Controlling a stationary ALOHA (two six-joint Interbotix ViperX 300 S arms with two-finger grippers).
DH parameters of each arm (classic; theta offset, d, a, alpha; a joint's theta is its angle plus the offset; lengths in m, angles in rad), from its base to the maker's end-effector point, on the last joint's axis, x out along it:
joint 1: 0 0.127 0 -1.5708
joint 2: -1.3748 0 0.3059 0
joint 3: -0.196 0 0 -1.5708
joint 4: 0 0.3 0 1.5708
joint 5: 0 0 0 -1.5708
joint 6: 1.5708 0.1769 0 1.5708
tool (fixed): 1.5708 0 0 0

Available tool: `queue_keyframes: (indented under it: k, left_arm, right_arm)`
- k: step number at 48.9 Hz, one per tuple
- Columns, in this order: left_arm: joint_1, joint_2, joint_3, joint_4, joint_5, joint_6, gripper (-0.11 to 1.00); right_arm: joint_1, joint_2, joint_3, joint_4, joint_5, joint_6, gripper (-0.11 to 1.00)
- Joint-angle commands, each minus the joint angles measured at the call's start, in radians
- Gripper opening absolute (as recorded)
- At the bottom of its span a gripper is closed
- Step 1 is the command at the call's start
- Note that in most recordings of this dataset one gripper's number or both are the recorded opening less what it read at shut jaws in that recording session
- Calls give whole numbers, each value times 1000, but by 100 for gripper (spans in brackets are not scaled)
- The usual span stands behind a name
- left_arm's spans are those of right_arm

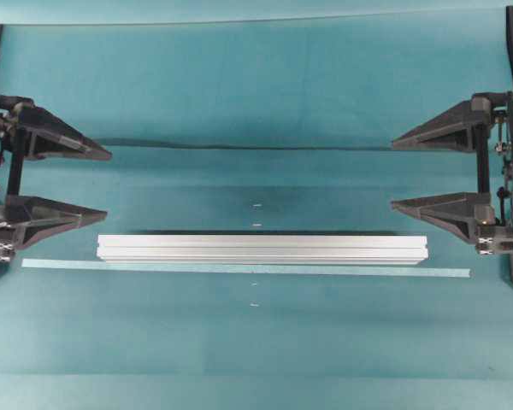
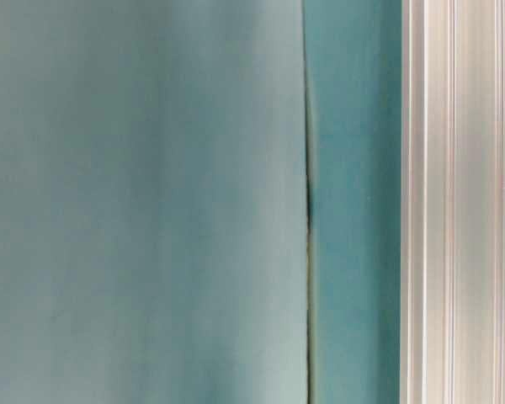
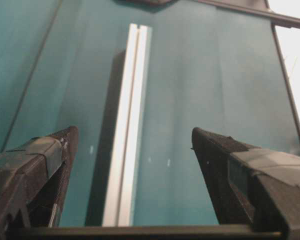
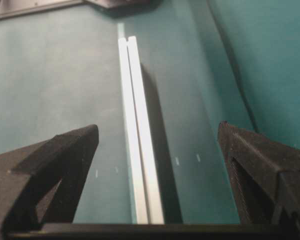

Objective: Lift the metal rail with both hands.

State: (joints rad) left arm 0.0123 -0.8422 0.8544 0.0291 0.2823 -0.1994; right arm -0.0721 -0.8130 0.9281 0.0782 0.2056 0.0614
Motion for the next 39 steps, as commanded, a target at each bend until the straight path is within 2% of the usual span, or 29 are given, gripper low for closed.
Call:
queue_keyframes:
  k: [1,19,32,39]
  left_arm:
    - [0,-2,-14,2,-9,-2,92]
    - [-3,-3,-5,2,-9,-8,92]
    - [-8,-5,9,2,-9,-14,92]
    - [-8,-6,11,2,-9,-12,92]
  right_arm:
    - [-2,3,-5,-2,-11,2,97]
    - [-2,2,-3,-2,-11,3,97]
    - [-2,-3,17,3,-57,3,97]
    - [-2,-3,28,3,-60,29,97]
